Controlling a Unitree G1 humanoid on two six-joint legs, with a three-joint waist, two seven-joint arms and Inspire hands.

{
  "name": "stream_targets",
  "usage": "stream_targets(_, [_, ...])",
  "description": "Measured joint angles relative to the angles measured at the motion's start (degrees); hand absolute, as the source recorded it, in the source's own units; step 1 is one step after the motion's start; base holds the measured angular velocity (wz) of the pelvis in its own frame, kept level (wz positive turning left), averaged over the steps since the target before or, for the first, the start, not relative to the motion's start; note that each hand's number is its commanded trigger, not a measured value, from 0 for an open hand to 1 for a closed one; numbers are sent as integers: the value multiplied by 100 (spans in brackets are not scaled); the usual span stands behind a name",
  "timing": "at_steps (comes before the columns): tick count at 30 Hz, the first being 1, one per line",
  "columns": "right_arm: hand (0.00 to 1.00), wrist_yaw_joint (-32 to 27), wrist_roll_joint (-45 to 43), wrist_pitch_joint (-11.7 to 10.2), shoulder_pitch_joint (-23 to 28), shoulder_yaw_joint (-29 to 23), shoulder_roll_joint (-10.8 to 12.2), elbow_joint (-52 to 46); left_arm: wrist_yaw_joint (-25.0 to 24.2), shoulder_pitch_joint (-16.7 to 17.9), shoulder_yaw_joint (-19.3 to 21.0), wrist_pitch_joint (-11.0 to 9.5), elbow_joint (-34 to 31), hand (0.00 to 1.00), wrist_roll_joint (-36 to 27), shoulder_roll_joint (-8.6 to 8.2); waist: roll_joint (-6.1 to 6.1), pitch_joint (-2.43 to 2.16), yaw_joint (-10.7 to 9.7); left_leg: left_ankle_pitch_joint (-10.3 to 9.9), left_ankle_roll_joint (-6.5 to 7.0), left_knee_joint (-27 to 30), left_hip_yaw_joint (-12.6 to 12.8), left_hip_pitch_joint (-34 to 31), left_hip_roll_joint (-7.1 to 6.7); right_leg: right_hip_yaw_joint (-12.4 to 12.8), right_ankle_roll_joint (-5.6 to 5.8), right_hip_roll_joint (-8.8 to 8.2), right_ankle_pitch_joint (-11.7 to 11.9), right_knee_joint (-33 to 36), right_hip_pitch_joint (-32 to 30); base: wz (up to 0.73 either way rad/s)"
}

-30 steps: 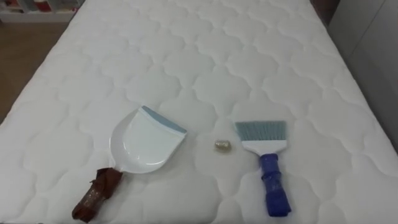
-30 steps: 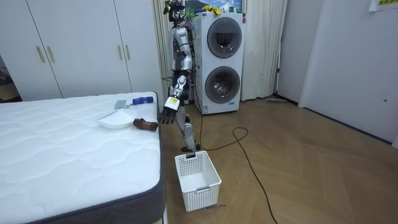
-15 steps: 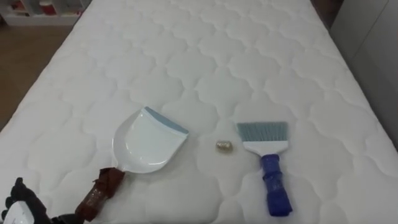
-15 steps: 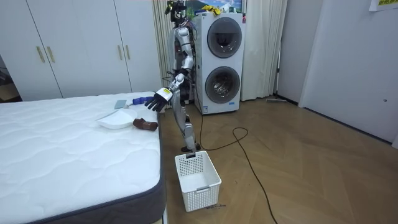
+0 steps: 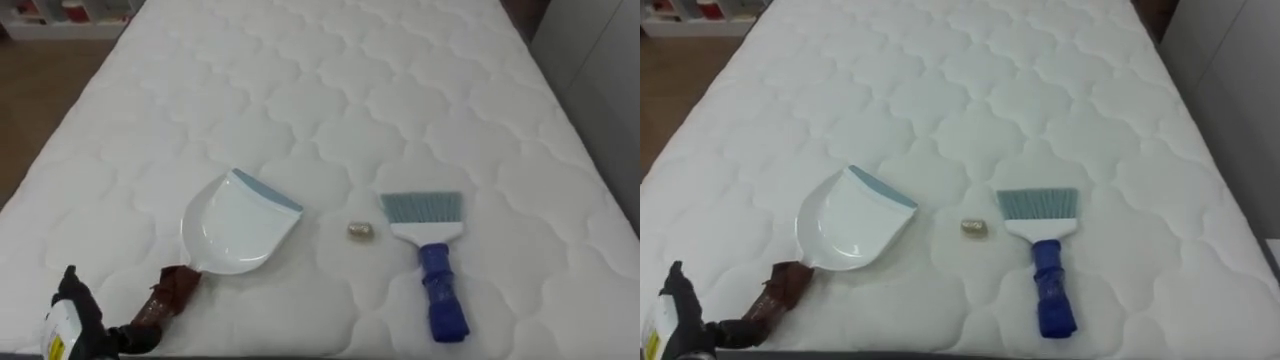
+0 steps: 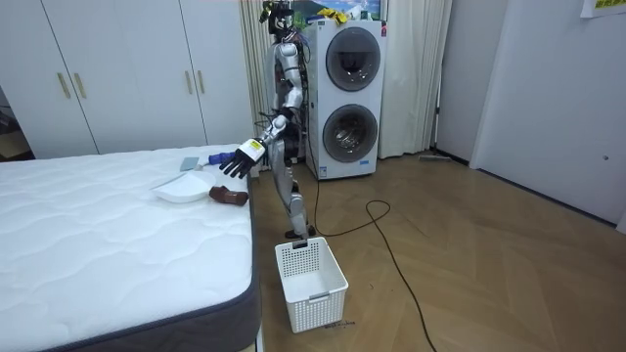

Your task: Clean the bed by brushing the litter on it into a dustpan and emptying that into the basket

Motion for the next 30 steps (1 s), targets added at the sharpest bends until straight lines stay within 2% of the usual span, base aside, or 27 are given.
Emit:
stream_targets(1, [0,-1,53,-5,-61,34,-10,70,-89,-164,-3,3,41,0,1,35,26,22,-18,3,3,19,10,-91,4,-3,-3,0,2,72,-111,0])
stream_targets(5, [0,9,71,-6,-132,145,-7,146,-295,-686,-5,1,276,0,2,95,53,20,-83,6,6,60,1,-328,2,-60,-4,-6,2,218,-366,0])
stream_targets(9, [0,0,70,-8,-241,185,-14,192,-490,-977,-56,2,370,0,15,102,30,35,-162,10,10,78,-5,-533,14,-77,-5,-9,5,265,-572,1])
stream_targets(11, [0,-5,68,-10,-297,213,-12,252,-633,-1187,-110,18,614,0,10,103,30,34,-185,10,10,81,-8,-620,26,-109,0,-16,9,254,-646,2])
stream_targets(15, [0,-52,176,-12,-382,212,-12,383,-801,-1371,-119,28,811,0,-83,133,29,36,-190,10,10,76,0,-706,29,-162,4,-21,11,250,-727,1])
stream_targets(19, [0,-127,348,-50,-475,274,-35,390,-991,-1563,-382,71,1224,0,-228,333,31,42,-207,10,10,63,-16,-773,44,-181,5,-19,11,285,-810,2])
stream_targets(21, [0,-185,463,-124,-570,392,-65,426,-1081,-1701,-476,116,1410,0,-228,408,70,76,-192,17,15,42,-174,-793,111,-331,25,-15,0,695,-1108,-14])
stream_targets(22, [0,-218,558,-204,-619,426,-91,465,-1104,-1826,-511,133,1563,0,-227,436,168,155,-182,27,2,54,-506,-814,171,-472,295,-69,-99,1122,-1449,-46])
stream_targets(23, [0,-246,607,-270,-724,434,-126,466,-1107,-1906,-511,152,1640,0,-227,492,143,137,-72,14,-17,111,-678,-952,170,-409,304,-286,-9,928,-1899,-63])
stream_targets(24, [0,-266,623,-300,-823,434,-152,468,-1115,-1943,-480,174,1679,0,-227,516,171,144,-66,-53,-86,210,-705,-1071,200,-465,164,-392,262,932,-2173,-44])
stream_targets(25, [0,-366,671,-337,-905,533,-183,489,-1160,-2086,-452,229,1783,0,-227,539,240,151,-193,-73,-148,403,-680,-1336,220,-512,163,-430,404,1046,-2285,10])
stream_targets(26, [0,-404,678,-352,-909,558,-191,590,-1210,-2296,-454,219,1954,0,-228,534,247,163,-276,-49,-184,439,-430,-1432,252,-565,162,-438,403,1049,-2289,33])
stream_targets(28, [0,-407,678,-357,-910,585,-197,704,-1212,-2464,-452,177,2077,0,-233,555,228,174,-335,-44,-182,343,-103,-1379,323,-447,162,-378,403,1049,-2275,14])
stream_targets(30, [0,-407,722,-373,-910,636,-208,785,-1216,-2575,-456,136,2110,0,-319,561,180,203,-345,-43,-180,343,6,-1365,339,-448,162,-366,399,1049,-2289,0])
